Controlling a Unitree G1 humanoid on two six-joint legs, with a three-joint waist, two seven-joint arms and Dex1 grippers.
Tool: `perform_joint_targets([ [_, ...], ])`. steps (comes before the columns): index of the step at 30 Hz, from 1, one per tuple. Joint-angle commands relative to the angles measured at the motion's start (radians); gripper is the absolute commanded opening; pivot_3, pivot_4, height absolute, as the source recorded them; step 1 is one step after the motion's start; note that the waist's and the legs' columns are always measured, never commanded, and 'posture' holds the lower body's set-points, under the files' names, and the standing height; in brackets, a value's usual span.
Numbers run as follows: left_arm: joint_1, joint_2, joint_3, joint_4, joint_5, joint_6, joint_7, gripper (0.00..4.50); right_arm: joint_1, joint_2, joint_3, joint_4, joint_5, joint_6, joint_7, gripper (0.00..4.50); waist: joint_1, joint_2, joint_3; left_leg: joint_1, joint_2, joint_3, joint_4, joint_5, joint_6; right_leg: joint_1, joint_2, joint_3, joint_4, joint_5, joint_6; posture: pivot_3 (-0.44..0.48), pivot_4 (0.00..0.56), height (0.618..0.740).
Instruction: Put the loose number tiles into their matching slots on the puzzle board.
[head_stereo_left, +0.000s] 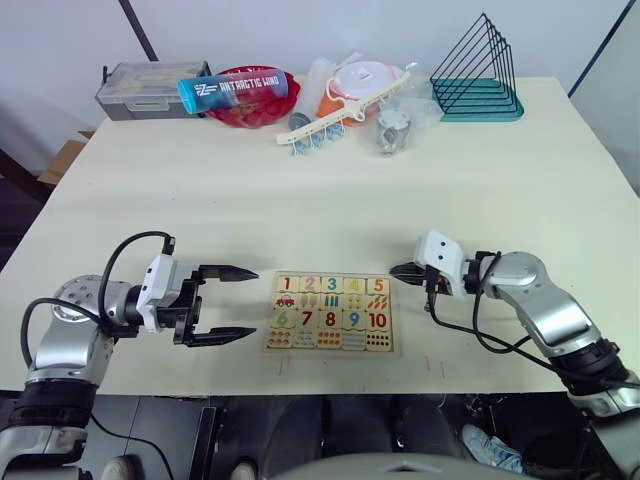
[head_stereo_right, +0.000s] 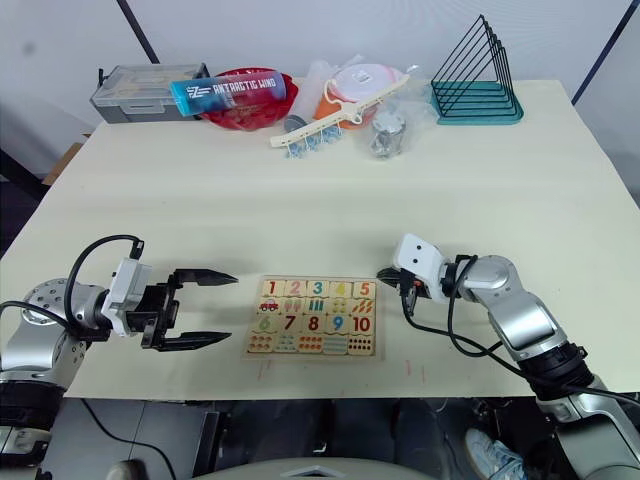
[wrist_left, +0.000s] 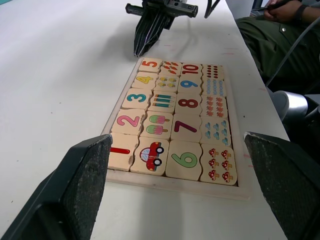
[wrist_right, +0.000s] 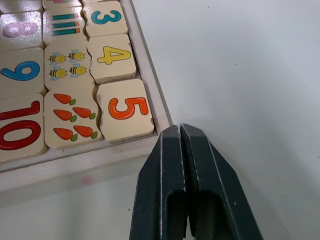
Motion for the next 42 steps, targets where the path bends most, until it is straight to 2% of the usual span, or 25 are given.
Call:
perform_joint_targets([
  [1, -0.001, 0.009, 0.021, -0.006, -0.003, -0.013, -0.036, 4.50, 0.009, 0.003, -0.007, -0.020, 0.002, -0.002, 0.008, 0.05, 0.000, 0.000, 0.000, 0.000, 0.000, 0.000, 0.000, 0.000, 0.000, 0.000, 0.000, 0.000, 0.000, 0.000, 0.000, 0.000, 0.150, 0.740],
  [42, -0.004, 0.012, 0.020, -0.009, -0.001, -0.003, -0.036, 4.50, 0.016, 0.046, 0.000, -0.015, -0.018, -0.001, 0.008, 0.05, -0.001, 0.000, 0.000, 0.000, 0.000, 0.000, 0.000, 0.000, 0.000, 0.000, 0.000, 0.000, 0.000, 0.000, 0.000, 0.000, 0.150, 0.740],
])
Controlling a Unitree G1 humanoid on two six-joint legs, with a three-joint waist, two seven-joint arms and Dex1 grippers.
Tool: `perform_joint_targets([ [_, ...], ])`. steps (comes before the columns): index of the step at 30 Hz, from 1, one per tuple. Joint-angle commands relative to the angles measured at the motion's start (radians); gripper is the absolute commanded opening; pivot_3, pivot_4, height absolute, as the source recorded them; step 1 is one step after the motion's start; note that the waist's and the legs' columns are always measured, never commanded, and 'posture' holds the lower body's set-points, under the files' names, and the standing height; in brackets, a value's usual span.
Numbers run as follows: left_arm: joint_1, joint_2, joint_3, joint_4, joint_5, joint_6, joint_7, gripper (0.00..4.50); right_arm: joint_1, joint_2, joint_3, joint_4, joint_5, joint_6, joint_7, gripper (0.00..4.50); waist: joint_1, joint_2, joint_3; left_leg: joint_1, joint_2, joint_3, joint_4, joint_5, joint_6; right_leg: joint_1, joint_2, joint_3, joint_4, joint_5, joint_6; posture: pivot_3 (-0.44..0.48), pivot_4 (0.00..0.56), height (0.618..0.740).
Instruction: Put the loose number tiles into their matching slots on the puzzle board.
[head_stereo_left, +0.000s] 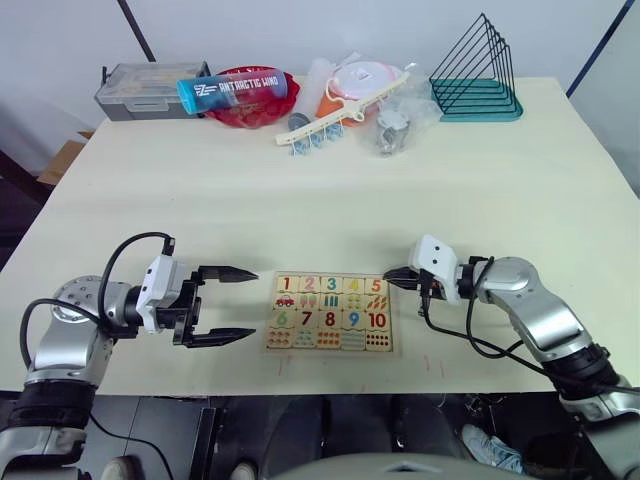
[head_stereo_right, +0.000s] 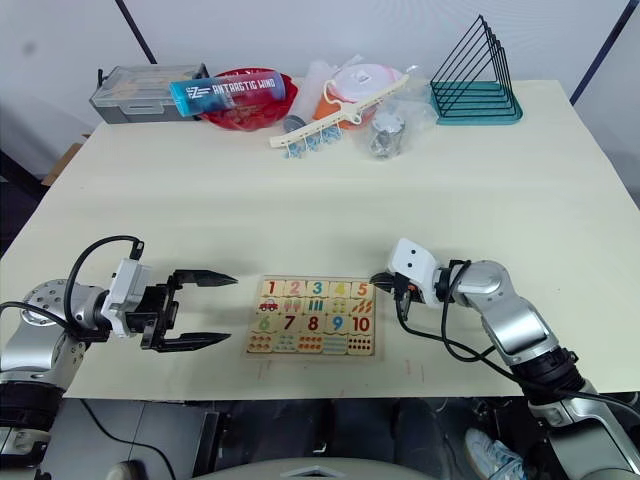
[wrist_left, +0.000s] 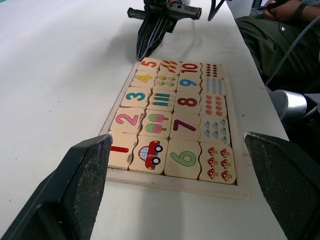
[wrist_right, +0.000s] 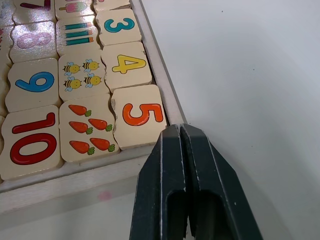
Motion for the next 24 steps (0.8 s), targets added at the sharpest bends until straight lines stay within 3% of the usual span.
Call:
perform_joint_targets([
  [1, -0.008, 0.009, 0.020, -0.009, -0.003, -0.003, -0.035, 4.50, -0.001, 0.004, -0.002, -0.008, -0.004, -0.010, 0.000, 0.05, 0.000, 0.000, 0.000, 0.000, 0.000, 0.000, 0.000, 0.000, 0.000, 0.000, 0.000, 0.000, 0.000, 0.000, 0.000, 0.000, 0.150, 0.740],
  [14, 0.030, -0.024, 0.094, -0.028, -0.026, 0.063, 0.056, 4.50, 0.058, 0.002, -0.120, -0.043, 0.078, -0.047, -0.015, 0.05, 0.001, 0.000, 0.000, 0.000, 0.000, 0.000, 0.000, 0.000, 0.000, 0.000, 0.000, 0.000, 0.000, 0.000, 0.000, 0.000, 0.150, 0.740],
  [18, 0.066, -0.047, 0.146, -0.058, -0.037, 0.113, 0.136, 4.50, 0.141, 0.025, -0.226, -0.051, 0.116, -0.193, -0.048, 0.05, 0.001, 0.000, 0.000, 0.000, 0.000, 0.000, 0.000, 0.000, 0.000, 0.000, 0.000, 0.000, 0.000, 0.000, 0.000, 0.000, 0.150, 0.740],
  [24, 0.169, -0.095, 0.216, -0.130, -0.012, 0.183, 0.337, 4.50, 0.337, 0.001, -0.386, -0.083, 0.177, -0.246, -0.073, 0.05, 0.005, 0.000, 0.000, 0.000, 0.001, 0.000, 0.000, 0.000, 0.000, 0.002, -0.001, 0.001, 0.000, 0.000, 0.000, 0.000, 0.150, 0.740],
])
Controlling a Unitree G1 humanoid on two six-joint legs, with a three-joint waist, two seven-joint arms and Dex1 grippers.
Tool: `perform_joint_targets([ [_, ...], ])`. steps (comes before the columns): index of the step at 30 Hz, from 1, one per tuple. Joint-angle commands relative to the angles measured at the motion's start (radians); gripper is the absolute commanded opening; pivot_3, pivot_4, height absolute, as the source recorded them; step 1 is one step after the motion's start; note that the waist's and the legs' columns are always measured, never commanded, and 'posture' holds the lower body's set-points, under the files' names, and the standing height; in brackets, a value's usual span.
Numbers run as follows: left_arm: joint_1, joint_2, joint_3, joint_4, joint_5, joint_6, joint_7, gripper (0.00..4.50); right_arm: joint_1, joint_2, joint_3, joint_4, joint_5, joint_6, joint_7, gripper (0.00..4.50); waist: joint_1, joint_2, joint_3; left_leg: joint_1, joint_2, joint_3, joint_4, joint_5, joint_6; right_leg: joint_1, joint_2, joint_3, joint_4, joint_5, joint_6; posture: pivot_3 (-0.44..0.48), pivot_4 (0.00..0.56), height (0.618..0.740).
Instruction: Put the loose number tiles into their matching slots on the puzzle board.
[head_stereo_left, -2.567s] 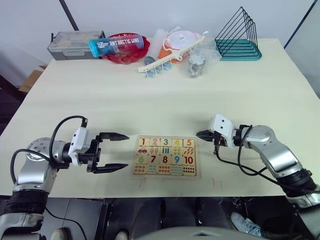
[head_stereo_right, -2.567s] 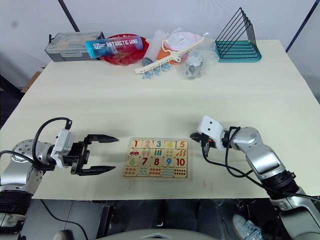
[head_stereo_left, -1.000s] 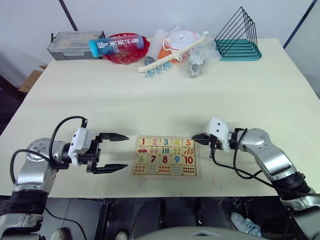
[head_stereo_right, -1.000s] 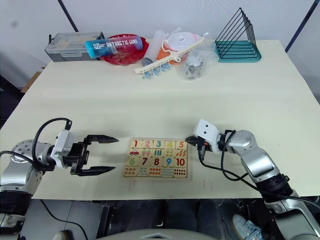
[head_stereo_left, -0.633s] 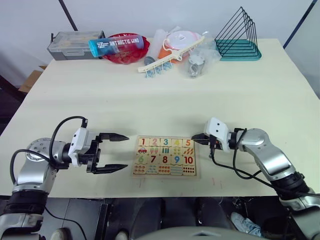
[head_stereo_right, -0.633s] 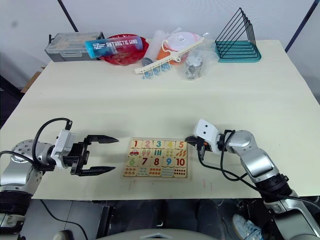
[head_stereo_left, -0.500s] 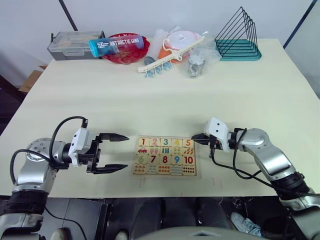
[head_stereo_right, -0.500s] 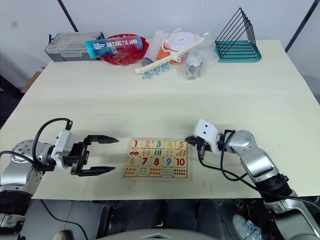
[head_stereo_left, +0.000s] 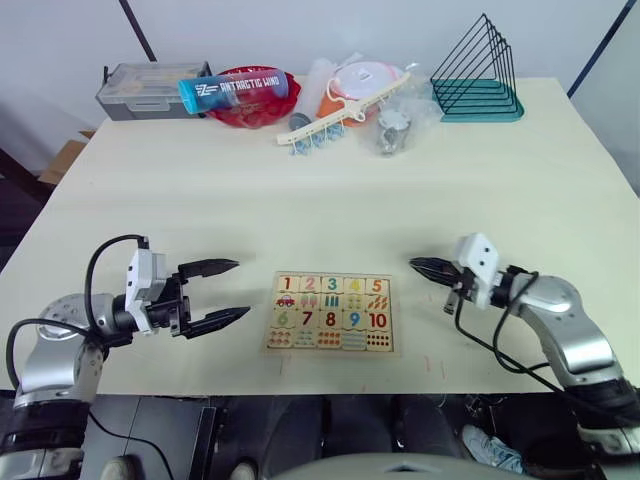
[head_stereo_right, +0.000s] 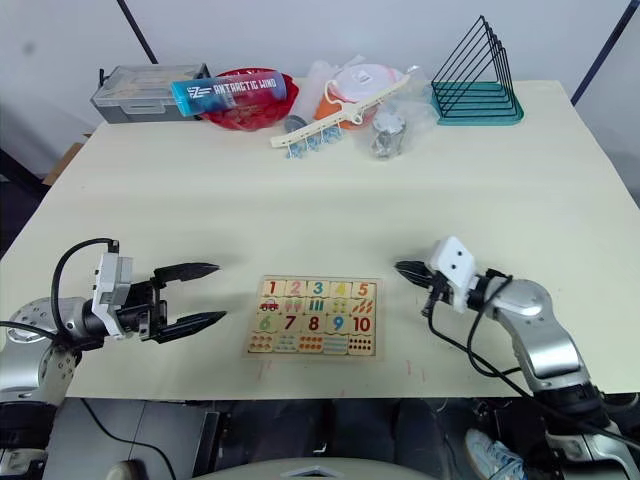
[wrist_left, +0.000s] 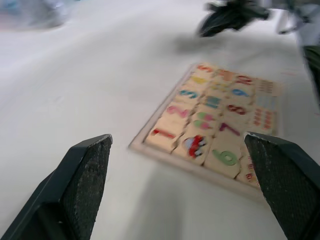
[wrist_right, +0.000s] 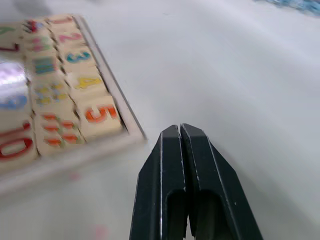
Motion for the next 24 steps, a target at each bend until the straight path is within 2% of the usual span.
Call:
perform_joint_targets([
  [1, 0.053, -0.032, 0.060, -0.078, 0.000, 0.036, 0.120, 4.50, 0.104, -0.013, -0.124, -0.058, 0.077, -0.040, -0.007, 0.05, 0.001, 0.000, 0.000, 0.001, 0.001, 0.000, 0.000, 0.000, 0.000, 0.001, 0.000, 0.000, 0.000, 0.000, 0.000, 0.000, 0.150, 0.740],
  [7, 0.126, -0.090, 0.077, -0.163, 0.038, 0.089, 0.295, 4.50, 0.277, 0.005, -0.272, -0.096, 0.153, -0.069, -0.040, 0.05, 0.001, 0.000, 0.000, 0.002, 0.001, 0.000, 0.000, 0.000, 0.000, 0.002, 0.000, 0.001, 0.000, 0.000, 0.000, 0.000, 0.150, 0.740],
  [8, 0.132, -0.097, 0.077, -0.172, 0.047, 0.095, 0.318, 4.50, 0.300, 0.010, -0.291, -0.101, 0.162, -0.075, -0.045, 0.54, 0.001, 0.000, 0.000, 0.002, 0.001, 0.000, 0.000, 0.000, 0.000, 0.002, 0.000, 0.001, 0.000, 0.000, 0.000, 0.000, 0.150, 0.740],
  [9, 0.137, -0.105, 0.076, -0.179, 0.061, 0.094, 0.345, 4.50, 0.321, 0.016, -0.311, -0.102, 0.168, -0.086, -0.051, 0.57, 0.001, 0.000, 0.000, 0.002, 0.001, 0.000, 0.000, 0.000, 0.000, 0.002, 0.000, 0.001, 0.000, 0.000, 0.000, 0.000, 0.150, 0.740],
  [11, 0.152, -0.122, 0.073, -0.195, 0.083, 0.100, 0.396, 4.50, 0.362, 0.033, -0.353, -0.090, 0.180, -0.113, -0.058, 1.30, 0.003, 0.000, -0.001, 0.002, 0.001, 0.000, 0.000, 0.000, 0.000, 0.002, 0.000, 0.001, 0.000, 0.000, 0.000, 0.000, 0.150, 0.740],
  [16, 0.189, -0.148, 0.066, -0.221, 0.126, 0.107, 0.473, 4.50, 0.440, 0.064, -0.412, -0.031, 0.212, -0.184, -0.040, 3.66, 0.002, 0.000, -0.001, 0.002, 0.001, 0.001, 0.000, 0.000, 0.000, 0.002, -0.001, 0.002, -0.001, 0.000, 0.000, 0.000, 0.150, 0.740],
  [17, 0.193, -0.152, 0.065, -0.224, 0.134, 0.109, 0.488, 4.50, 0.452, 0.069, -0.419, -0.018, 0.218, -0.199, -0.031, 4.28, 0.002, 0.000, -0.001, 0.002, 0.001, 0.001, 0.000, 0.000, 0.000, 0.002, -0.001, 0.002, -0.001, 0.000, 0.000, 0.000, 0.150, 0.740],
  [18, 0.197, -0.155, 0.065, -0.225, 0.140, 0.110, 0.498, 4.50, 0.462, 0.074, -0.423, -0.010, 0.223, -0.211, -0.025, 4.46, 0.002, 0.000, -0.001, 0.003, 0.001, 0.001, 0.000, 0.000, 0.000, 0.002, -0.001, 0.002, -0.001, 0.000, 0.000, 0.000, 0.150, 0.740],
  [24, 0.207, -0.167, 0.067, -0.233, 0.156, 0.107, 0.533, 4.50, 0.491, 0.086, -0.437, 0.007, 0.249, -0.246, -0.015, 4.46, 0.002, 0.000, -0.001, 0.003, 0.001, 0.001, 0.000, 0.000, 0.000, 0.002, -0.001, 0.002, -0.001, 0.000, 0.000, 0.000, 0.150, 0.740],
])
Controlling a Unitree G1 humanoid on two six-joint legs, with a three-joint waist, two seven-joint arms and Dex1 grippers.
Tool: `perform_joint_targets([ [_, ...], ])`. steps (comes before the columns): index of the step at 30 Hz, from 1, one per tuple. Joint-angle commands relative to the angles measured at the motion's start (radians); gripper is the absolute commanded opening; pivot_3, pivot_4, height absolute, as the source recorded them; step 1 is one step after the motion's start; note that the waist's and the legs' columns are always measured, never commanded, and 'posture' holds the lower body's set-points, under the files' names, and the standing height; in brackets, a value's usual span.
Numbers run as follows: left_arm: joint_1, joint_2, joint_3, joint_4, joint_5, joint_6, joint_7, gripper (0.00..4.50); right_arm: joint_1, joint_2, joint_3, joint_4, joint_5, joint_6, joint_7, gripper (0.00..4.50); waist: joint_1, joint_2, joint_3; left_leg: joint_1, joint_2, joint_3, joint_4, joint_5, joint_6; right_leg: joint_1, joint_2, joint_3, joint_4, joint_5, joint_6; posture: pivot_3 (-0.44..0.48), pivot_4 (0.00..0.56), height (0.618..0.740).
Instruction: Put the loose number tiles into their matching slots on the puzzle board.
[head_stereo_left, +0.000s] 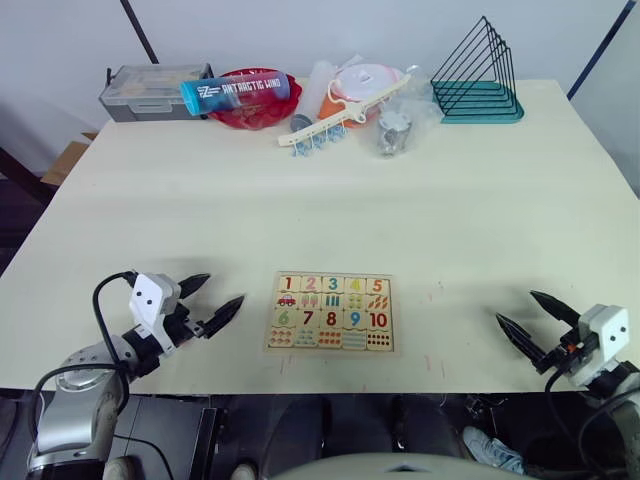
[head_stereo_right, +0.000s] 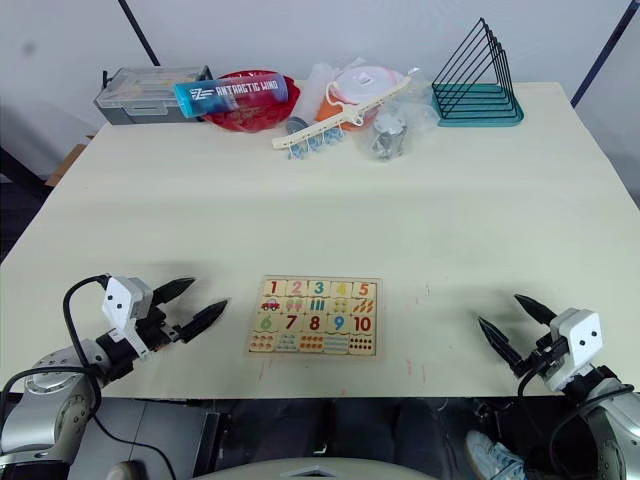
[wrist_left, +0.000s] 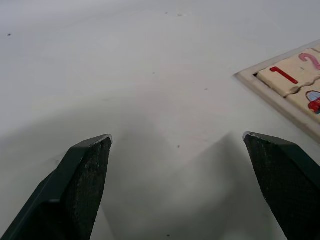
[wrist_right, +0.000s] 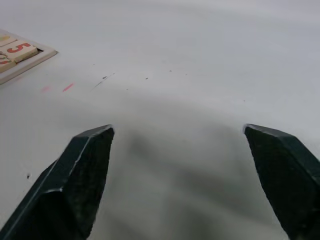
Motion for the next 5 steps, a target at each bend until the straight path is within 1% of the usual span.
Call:
perform_joint_targets([
  [1, 0.015, -0.003, 0.021, -0.038, 0.015, -0.017, 0.021, 4.50, 0.015, 0.000, -0.043, -0.014, 0.032, -0.036, 0.009, 4.46, 0.000, 0.000, 0.000, 0.000, 0.000, 0.000, 0.000, 0.000, 0.000, 0.000, 0.000, 0.000, 0.000, 0.000, 0.000, 0.000, 0.150, 0.740],
  [5, 0.026, -0.005, 0.015, -0.042, 0.019, -0.032, 0.007, 4.50, 0.023, -0.002, -0.038, -0.009, 0.034, -0.046, 0.012, 4.46, 0.000, 0.000, 0.000, 0.000, 0.000, 0.000, 0.000, 0.000, 0.000, 0.000, 0.000, 0.000, 0.000, 0.000, 0.000, 0.000, 0.150, 0.740],
])
